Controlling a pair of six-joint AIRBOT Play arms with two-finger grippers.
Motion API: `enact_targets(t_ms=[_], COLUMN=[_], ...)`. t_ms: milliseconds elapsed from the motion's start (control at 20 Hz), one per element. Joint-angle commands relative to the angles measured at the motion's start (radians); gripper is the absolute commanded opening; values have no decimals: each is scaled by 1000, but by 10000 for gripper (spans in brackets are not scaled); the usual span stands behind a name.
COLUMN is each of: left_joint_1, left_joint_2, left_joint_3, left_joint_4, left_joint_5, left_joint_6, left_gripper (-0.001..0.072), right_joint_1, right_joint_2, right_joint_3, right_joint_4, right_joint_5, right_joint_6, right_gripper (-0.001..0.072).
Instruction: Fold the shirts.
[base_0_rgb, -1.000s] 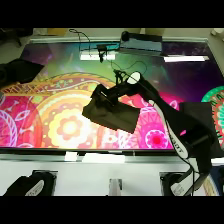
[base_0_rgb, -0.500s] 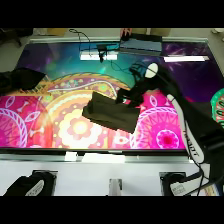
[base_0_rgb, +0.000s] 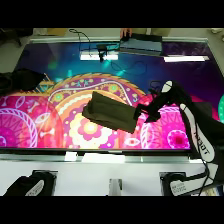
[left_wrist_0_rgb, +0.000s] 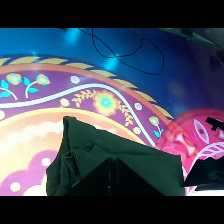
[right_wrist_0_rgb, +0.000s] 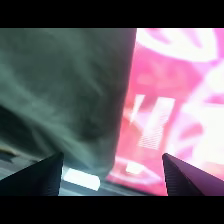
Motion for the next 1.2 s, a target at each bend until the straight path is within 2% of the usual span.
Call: enact_targets(t_ms=[0,150,200,250,300,350,500,600,750,900,1150], left_joint_1=[1,1,1,1,1,1,1,1,1,1,0], left_joint_2=[0,0,0,0,0,0,-2,-6,-16,-33,-37], left_joint_3=[0,0,0,0,0,0,0,0,0,0,0], left_joint_4=[0,0,0,0,0,0,1,1,1,0,0], left_joint_5=[-1,0,0,-1,-1,-1,-1,-1,-1,-2,-2], left_joint_6=[0,0,0,0,0,0,0,0,0,0,0], left_gripper=[38,38,38,38,38,38,38,38,38,38,38], right_joint_1=[7,30,41,53,57,59,39,-14,-161,-329,-601], right_joint_2=[-32,-56,-62,-65,-65,-63,-34,2,50,66,68], right_joint_3=[-42,-42,-42,-42,-42,-39,37,171,414,592,689], right_joint_4=[96,160,166,174,188,212,264,266,322,322,319], right_joint_5=[-114,-157,-165,-171,-173,-169,-109,-15,122,199,254], right_joint_6=[-16,-40,-40,-40,-45,-58,-146,-152,-100,-19,41], right_gripper=[615,590,522,412,244,40,29,29,26,27,27])
